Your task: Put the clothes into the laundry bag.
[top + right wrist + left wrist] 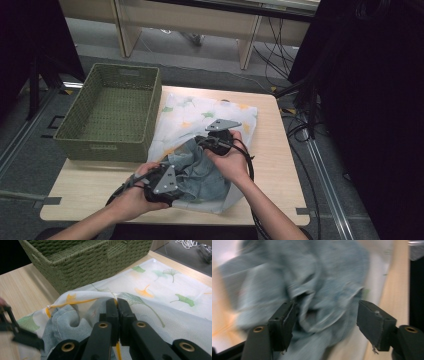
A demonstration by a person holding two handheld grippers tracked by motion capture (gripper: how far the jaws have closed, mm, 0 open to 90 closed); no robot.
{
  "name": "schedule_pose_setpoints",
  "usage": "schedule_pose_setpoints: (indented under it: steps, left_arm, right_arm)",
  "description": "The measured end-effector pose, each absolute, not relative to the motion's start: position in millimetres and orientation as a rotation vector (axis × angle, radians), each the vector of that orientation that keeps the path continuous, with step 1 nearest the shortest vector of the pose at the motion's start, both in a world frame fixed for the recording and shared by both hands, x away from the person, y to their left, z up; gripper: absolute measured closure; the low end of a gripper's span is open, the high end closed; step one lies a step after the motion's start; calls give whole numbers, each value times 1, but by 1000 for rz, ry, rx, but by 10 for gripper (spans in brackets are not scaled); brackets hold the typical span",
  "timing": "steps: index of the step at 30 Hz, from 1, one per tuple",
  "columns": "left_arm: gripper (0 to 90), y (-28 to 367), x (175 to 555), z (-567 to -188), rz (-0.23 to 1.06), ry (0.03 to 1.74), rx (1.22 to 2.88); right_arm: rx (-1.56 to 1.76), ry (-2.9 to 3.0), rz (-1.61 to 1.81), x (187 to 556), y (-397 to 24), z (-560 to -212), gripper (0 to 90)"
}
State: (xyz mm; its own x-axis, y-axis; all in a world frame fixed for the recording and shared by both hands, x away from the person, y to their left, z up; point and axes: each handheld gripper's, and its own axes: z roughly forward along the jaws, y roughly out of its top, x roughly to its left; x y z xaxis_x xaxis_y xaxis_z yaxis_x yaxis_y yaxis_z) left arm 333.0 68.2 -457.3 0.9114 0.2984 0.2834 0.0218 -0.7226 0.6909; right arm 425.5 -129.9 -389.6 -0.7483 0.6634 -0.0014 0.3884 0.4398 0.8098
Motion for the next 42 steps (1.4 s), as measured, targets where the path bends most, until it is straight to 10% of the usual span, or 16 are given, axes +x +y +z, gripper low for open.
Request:
schedule_pose_setpoints:
  steps: [17, 33, 42]
  left_arm:
    - [328, 24, 355, -484, 576, 53, 2460]
    - [810, 15, 365, -488, 475, 96, 2526]
    - [833, 25, 366, -454, 531, 215, 2383]
  right_arm:
    - [863, 2322, 1276, 417, -128, -371, 898]
    - [877, 2327, 1281, 417, -130, -371, 898]
    - [869, 2314, 1286, 418, -132, -369, 898]
